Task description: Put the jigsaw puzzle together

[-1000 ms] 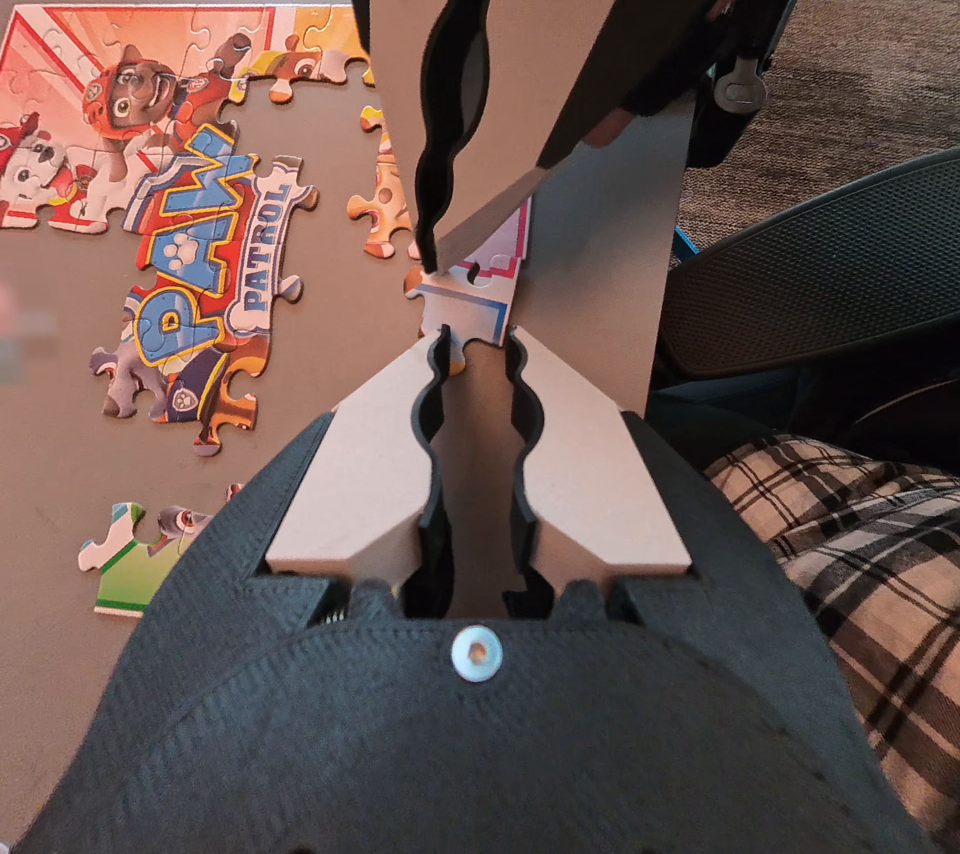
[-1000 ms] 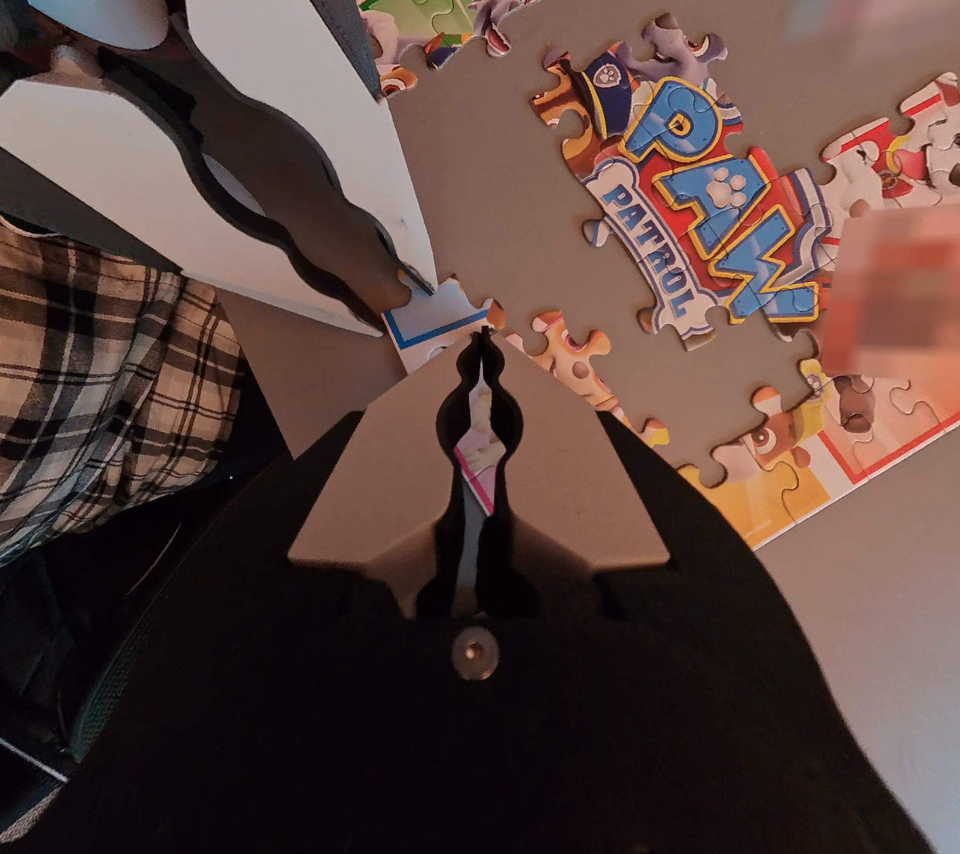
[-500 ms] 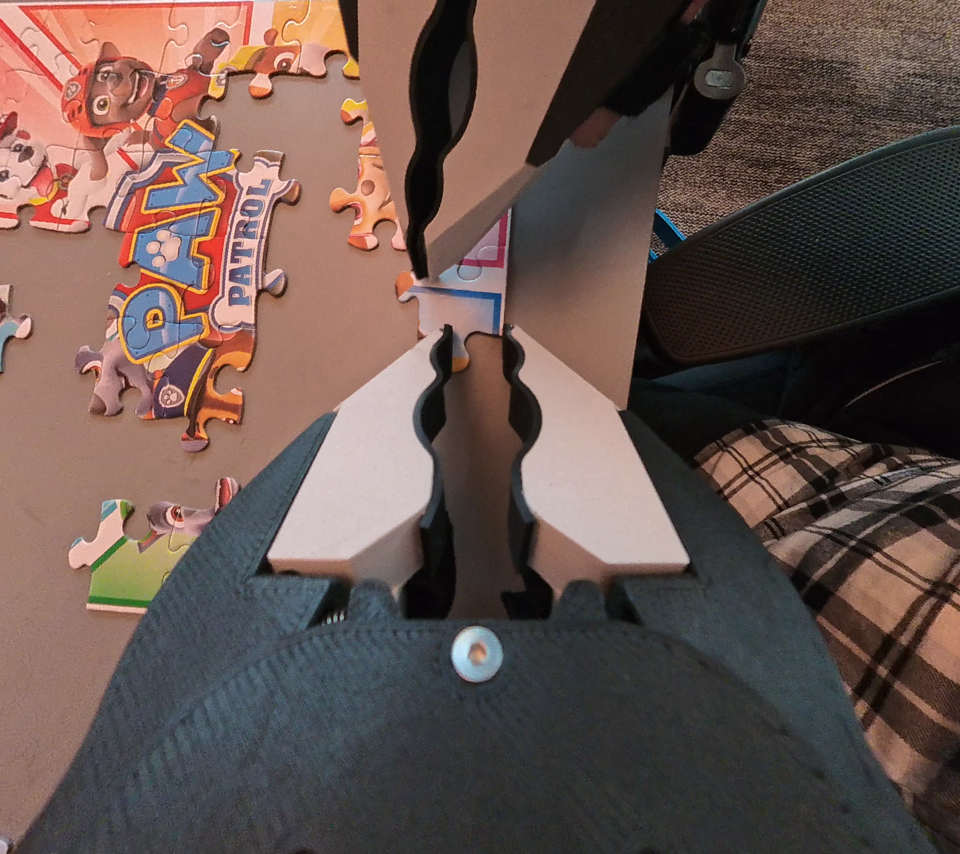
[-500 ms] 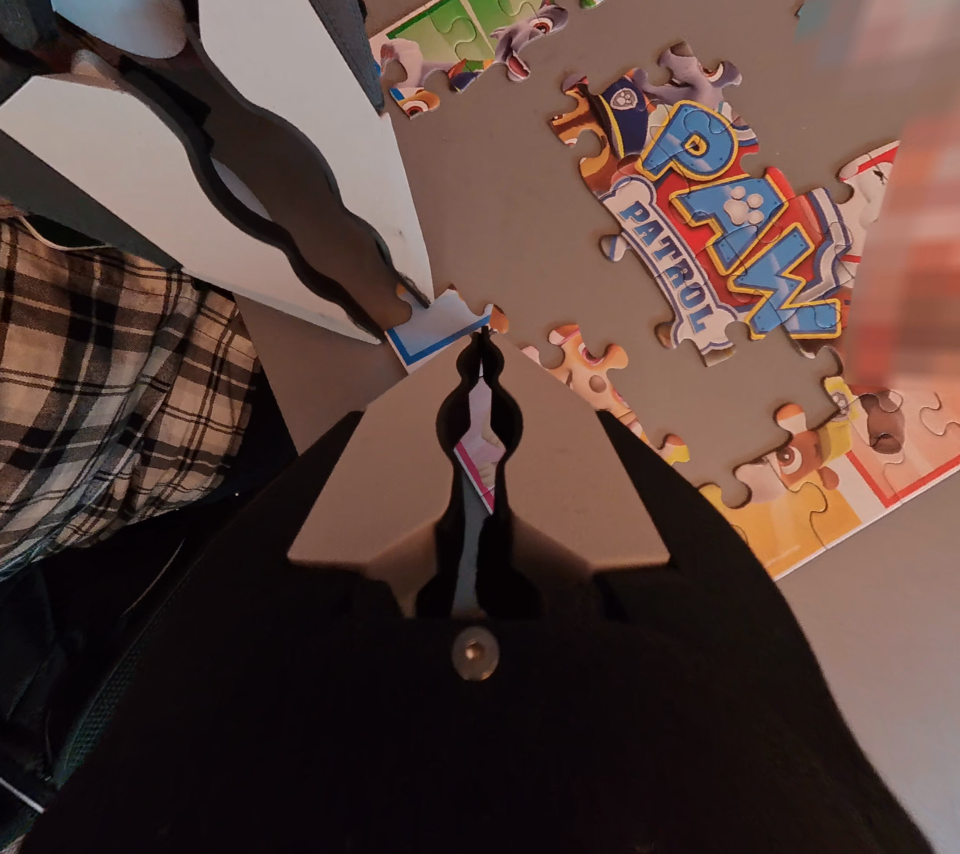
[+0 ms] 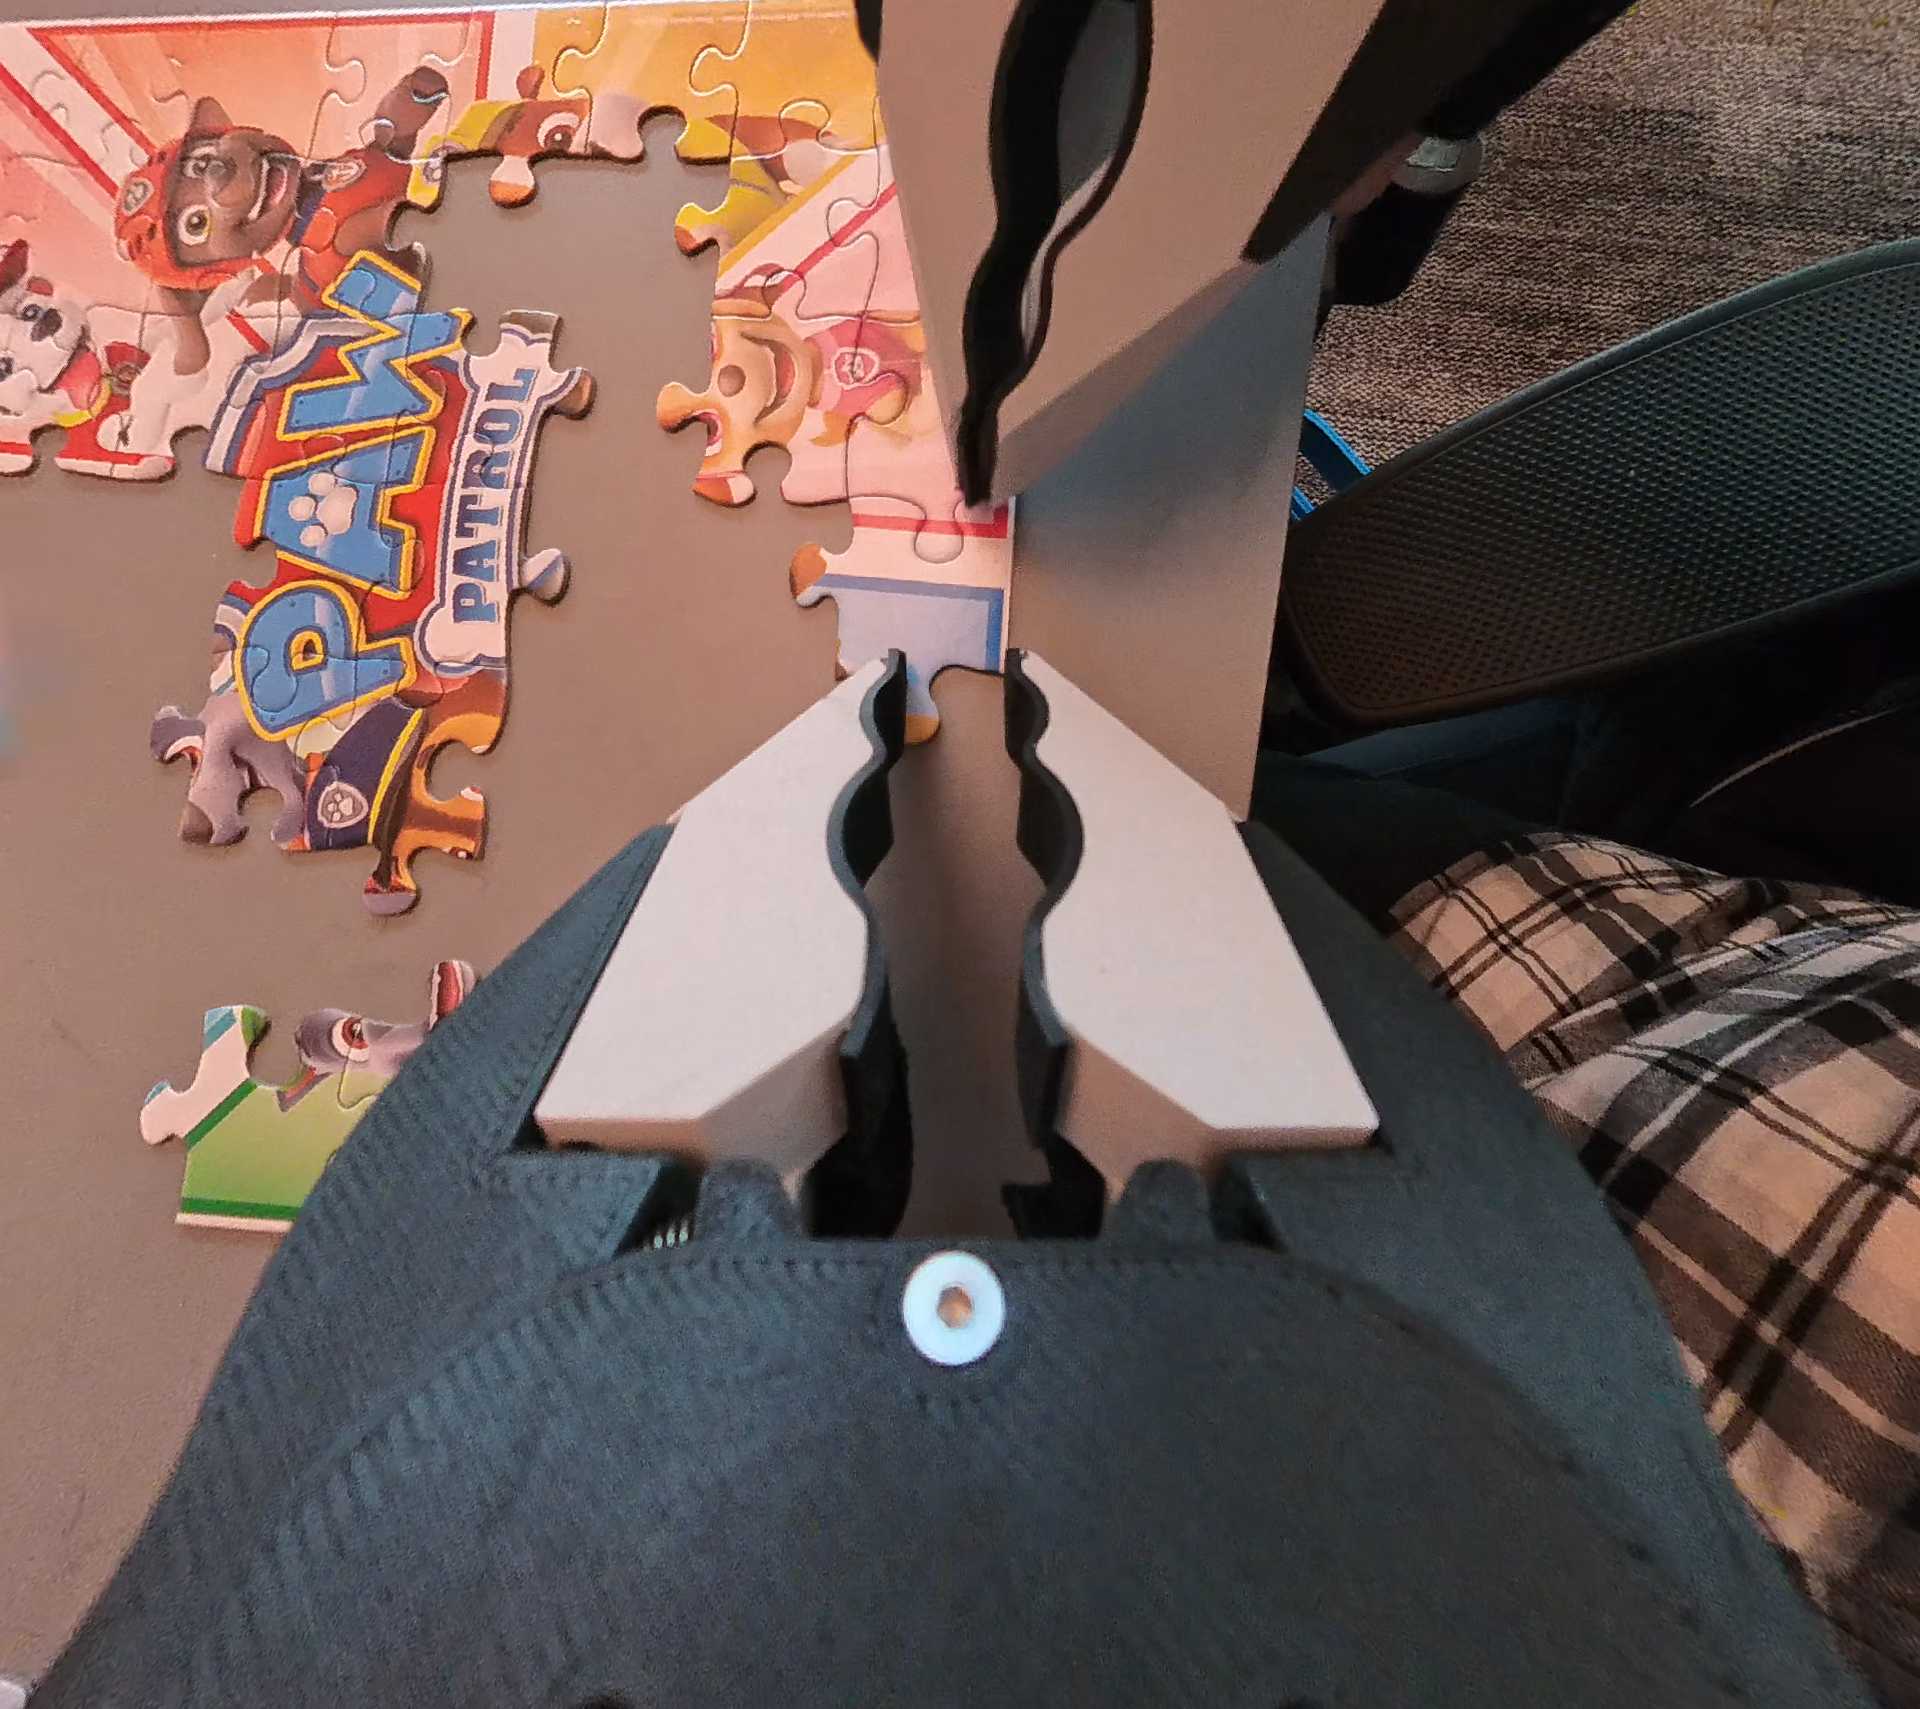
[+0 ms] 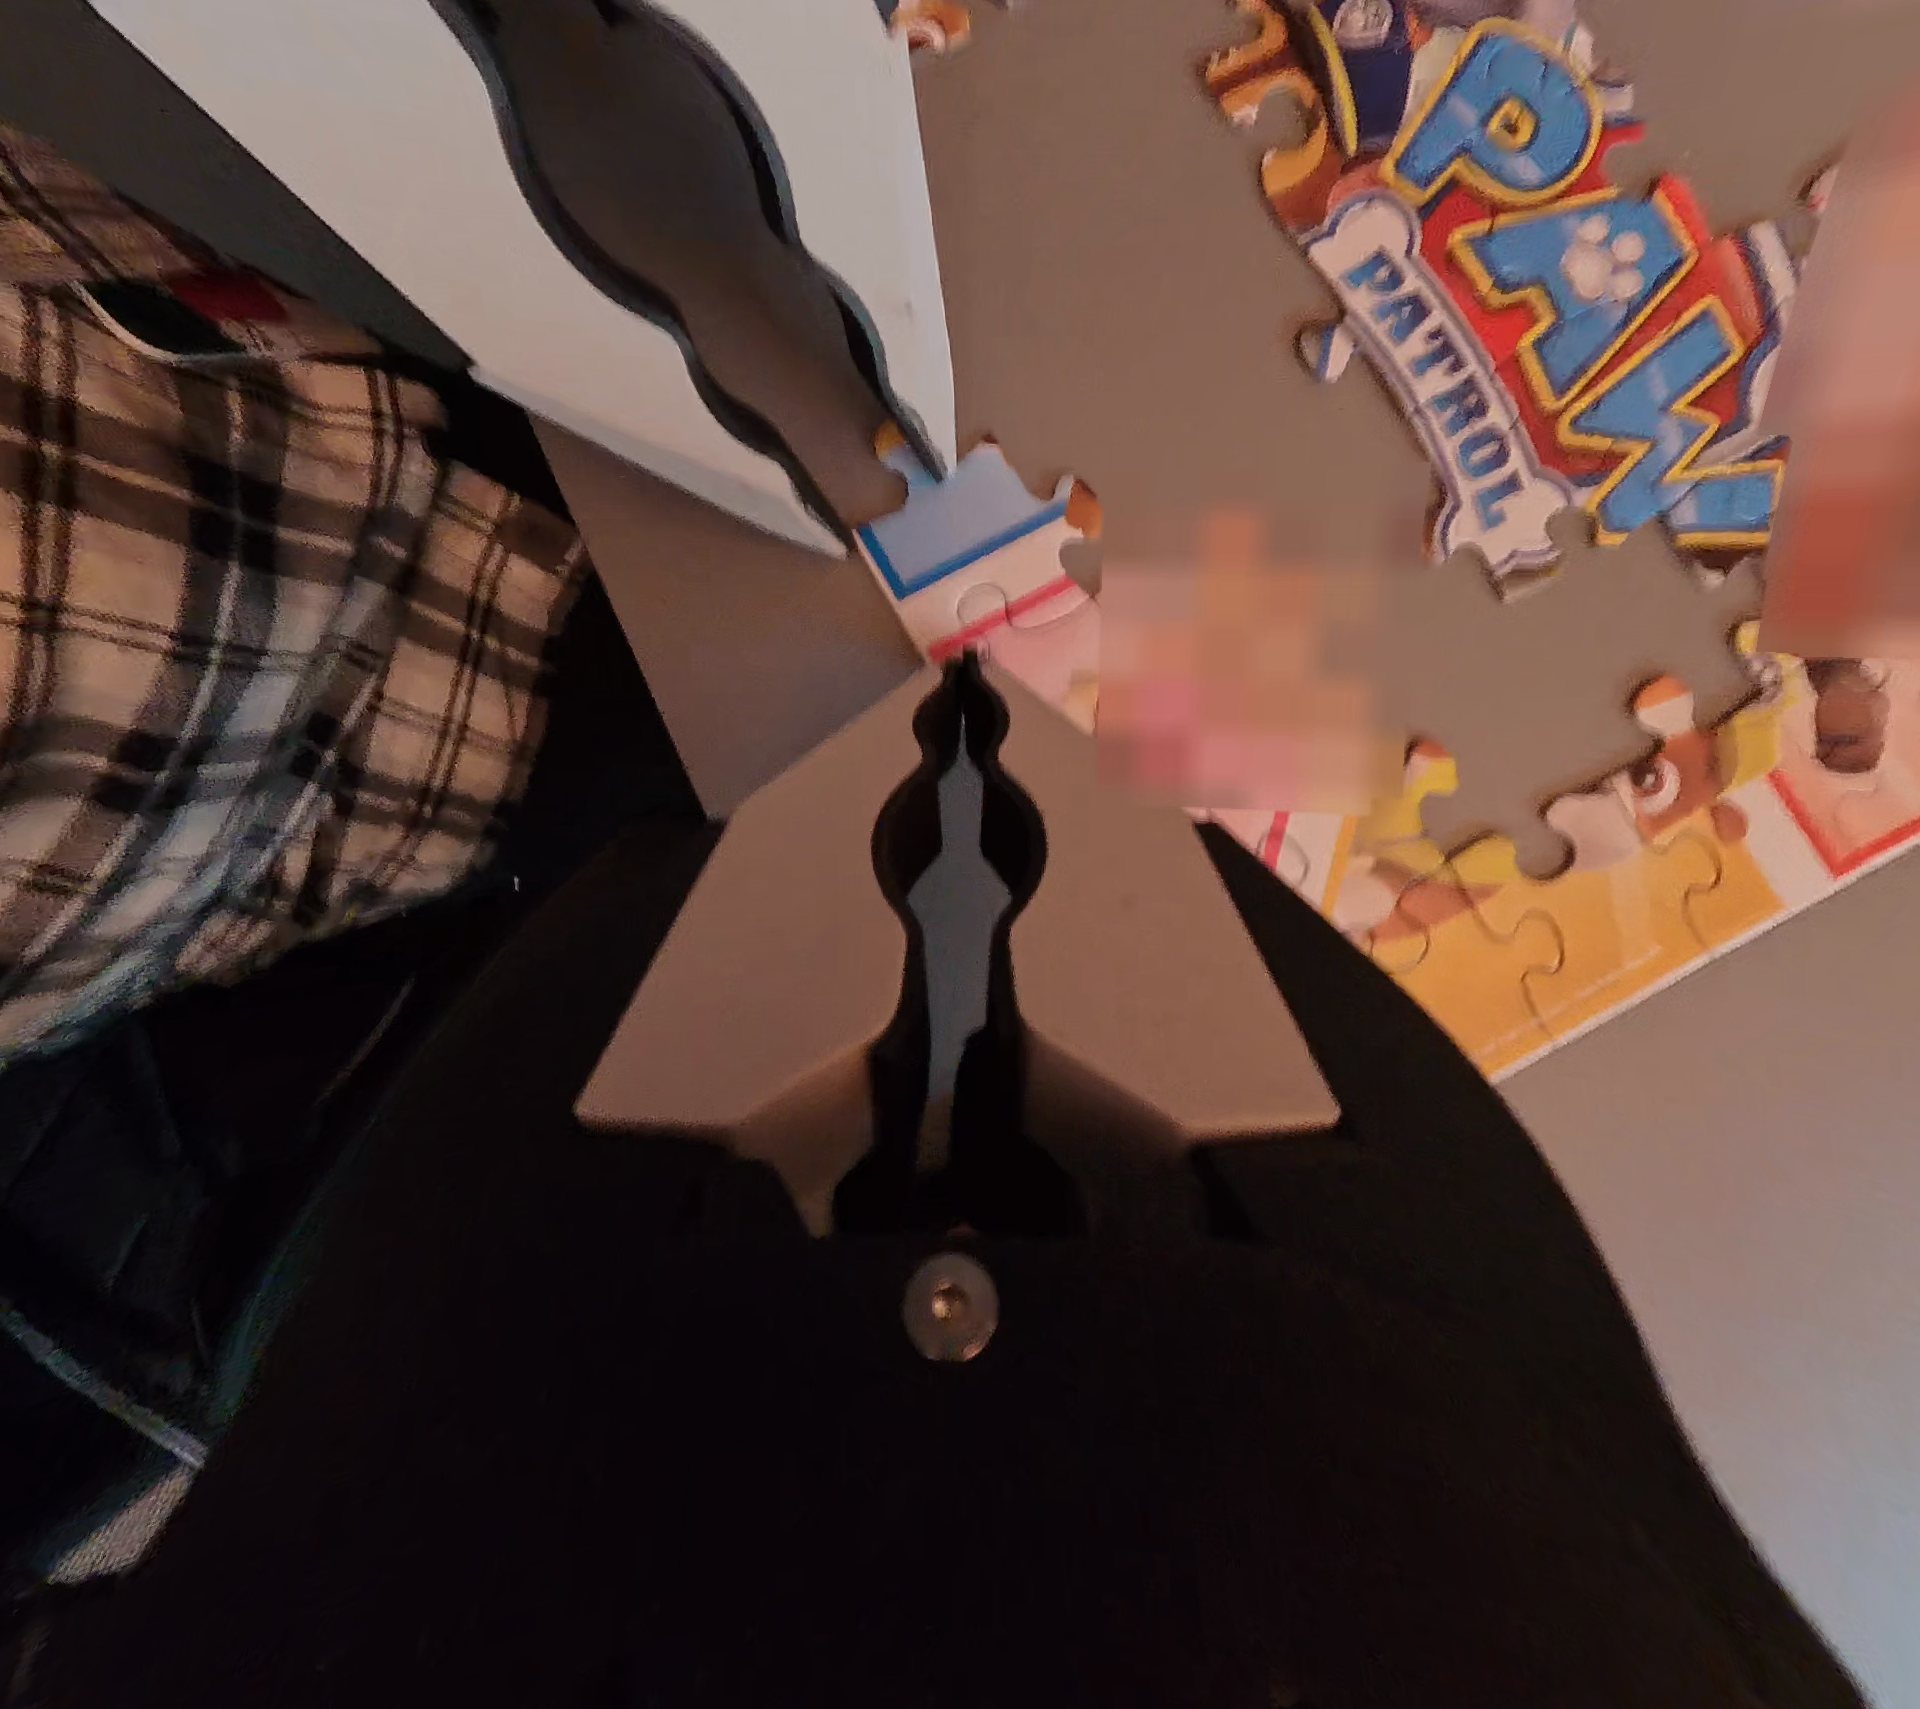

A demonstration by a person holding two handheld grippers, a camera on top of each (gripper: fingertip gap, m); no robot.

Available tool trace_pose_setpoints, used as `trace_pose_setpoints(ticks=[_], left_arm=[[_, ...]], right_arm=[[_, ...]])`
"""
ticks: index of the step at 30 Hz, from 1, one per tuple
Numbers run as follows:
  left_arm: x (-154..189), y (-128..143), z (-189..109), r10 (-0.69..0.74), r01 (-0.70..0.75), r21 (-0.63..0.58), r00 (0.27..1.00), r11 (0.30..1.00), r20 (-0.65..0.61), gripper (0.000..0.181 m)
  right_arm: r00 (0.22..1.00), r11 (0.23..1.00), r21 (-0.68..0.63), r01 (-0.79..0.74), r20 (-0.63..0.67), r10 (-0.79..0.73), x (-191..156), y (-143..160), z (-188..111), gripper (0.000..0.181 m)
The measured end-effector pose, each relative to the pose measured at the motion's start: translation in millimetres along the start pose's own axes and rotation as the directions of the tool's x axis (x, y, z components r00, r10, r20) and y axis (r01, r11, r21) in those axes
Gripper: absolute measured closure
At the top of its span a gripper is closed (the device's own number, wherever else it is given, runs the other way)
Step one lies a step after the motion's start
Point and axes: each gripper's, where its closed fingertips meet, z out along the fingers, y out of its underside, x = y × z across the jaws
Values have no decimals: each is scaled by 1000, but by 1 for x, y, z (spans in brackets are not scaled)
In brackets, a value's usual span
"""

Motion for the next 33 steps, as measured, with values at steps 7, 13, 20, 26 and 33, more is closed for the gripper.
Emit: trace_pose_setpoints(ticks=[7,13,20,26,33], left_arm=[[0,3,-4,6,-6,14,1000,1000,-23,155],[-36,27,-41,-31,32,55,999,998,-5,137],[-88,80,-76,-94,94,-15,994,995,55,125],[-85,101,-95,-89,94,-40,991,995,103,125],[-137,182,-170,-300,308,9,918,951,259,128]], right_arm=[[999,1000,20,-15,-45,16,8,-6,1,181],[995,988,147,-40,-89,54,17,-17,-26,181],[992,984,172,-48,-111,68,11,-9,-24,181],[990,982,188,-4,-141,31,5,-24,-21,181],[993,980,194,36,-122,-12,-2,-38,-5,181]])
